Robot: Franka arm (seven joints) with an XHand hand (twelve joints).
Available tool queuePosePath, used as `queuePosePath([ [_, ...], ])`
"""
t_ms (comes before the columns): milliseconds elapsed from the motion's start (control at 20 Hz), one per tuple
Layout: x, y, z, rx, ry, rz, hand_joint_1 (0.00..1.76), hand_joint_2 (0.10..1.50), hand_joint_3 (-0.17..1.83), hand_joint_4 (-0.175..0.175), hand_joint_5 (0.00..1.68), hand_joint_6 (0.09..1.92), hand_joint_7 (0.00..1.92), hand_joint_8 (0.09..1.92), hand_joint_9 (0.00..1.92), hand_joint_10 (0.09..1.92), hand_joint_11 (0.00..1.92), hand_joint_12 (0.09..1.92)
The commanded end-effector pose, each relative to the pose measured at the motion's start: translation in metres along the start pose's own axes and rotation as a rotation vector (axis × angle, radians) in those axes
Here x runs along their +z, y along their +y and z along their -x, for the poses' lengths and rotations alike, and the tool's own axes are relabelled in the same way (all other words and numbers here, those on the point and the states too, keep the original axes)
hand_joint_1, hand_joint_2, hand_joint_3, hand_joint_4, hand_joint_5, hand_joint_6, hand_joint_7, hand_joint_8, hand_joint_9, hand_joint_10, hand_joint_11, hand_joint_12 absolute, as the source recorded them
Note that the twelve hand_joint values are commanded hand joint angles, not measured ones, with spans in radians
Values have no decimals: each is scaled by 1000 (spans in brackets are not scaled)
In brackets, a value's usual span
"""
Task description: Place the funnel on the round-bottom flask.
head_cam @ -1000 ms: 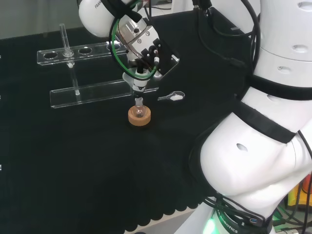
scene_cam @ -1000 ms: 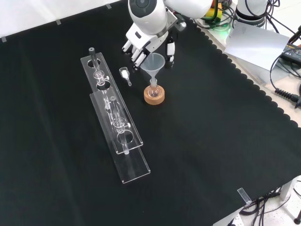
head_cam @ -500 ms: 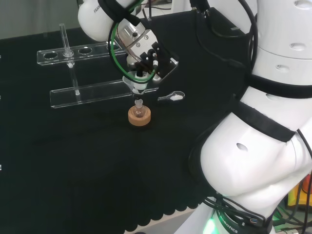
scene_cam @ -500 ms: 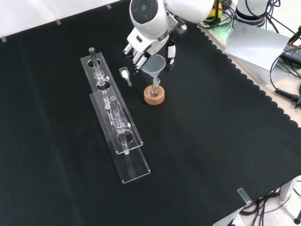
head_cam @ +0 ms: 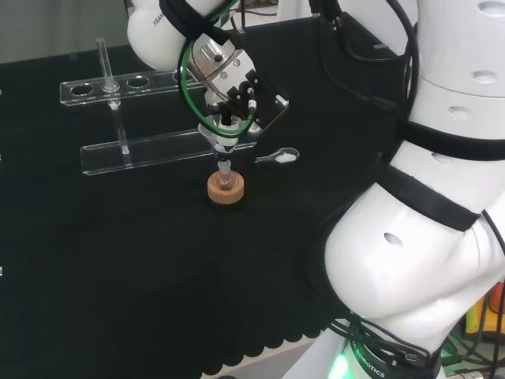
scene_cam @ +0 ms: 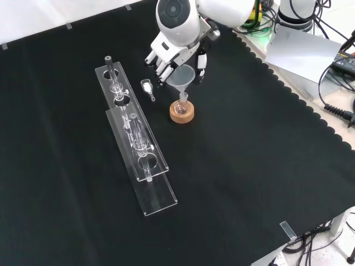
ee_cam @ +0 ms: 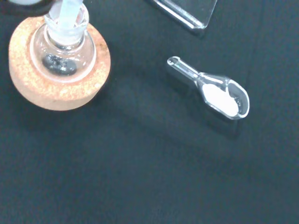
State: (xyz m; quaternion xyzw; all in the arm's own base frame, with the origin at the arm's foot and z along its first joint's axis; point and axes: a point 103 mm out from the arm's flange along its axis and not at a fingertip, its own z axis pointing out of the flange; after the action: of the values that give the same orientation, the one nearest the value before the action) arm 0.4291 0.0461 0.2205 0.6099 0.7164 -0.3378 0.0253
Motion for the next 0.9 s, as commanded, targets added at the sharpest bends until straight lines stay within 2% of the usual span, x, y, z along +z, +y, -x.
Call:
queuePosePath([
  [50,-3,0,1,4,-14,22,663,718,386,-8,385,609,607,1035,900,798,273,1451],
  [900,14,-1,2,3,16,10,661,718,387,-9,378,596,597,1032,890,808,270,1452],
])
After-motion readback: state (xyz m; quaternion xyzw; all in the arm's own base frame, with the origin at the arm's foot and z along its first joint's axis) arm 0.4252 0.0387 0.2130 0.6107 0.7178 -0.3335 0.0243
